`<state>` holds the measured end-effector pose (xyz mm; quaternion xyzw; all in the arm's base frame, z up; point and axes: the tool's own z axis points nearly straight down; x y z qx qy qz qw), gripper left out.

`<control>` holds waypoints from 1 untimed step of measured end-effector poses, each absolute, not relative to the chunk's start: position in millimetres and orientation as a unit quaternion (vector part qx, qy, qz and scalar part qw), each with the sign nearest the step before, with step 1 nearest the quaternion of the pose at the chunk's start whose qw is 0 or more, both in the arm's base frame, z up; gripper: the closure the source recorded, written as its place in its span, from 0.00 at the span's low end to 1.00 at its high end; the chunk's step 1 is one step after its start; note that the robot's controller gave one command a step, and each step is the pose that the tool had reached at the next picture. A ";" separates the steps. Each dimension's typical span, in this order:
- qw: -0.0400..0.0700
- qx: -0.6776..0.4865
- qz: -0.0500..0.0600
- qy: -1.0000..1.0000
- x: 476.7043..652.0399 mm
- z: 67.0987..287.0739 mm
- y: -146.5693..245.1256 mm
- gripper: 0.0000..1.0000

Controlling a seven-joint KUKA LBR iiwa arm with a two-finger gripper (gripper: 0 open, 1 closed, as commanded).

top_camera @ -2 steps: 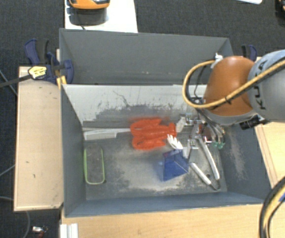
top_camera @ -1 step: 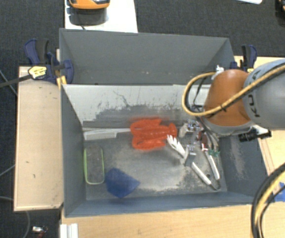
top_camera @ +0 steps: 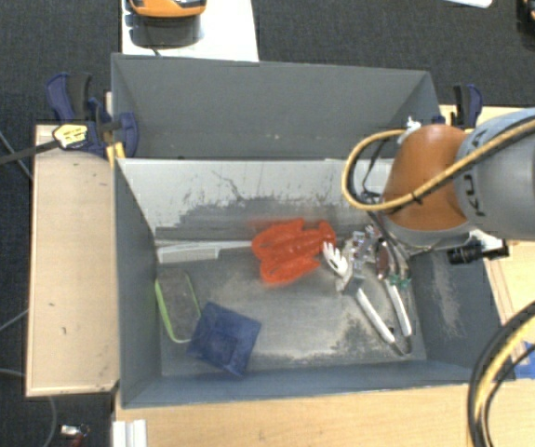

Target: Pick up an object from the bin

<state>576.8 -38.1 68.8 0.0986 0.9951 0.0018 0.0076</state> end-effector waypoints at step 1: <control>0.008 0.098 0.002 0.995 576.8 68.9 -38.1 1.00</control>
Offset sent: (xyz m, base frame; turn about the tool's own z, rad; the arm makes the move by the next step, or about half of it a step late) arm 0.0159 0.0366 0.0427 -0.0076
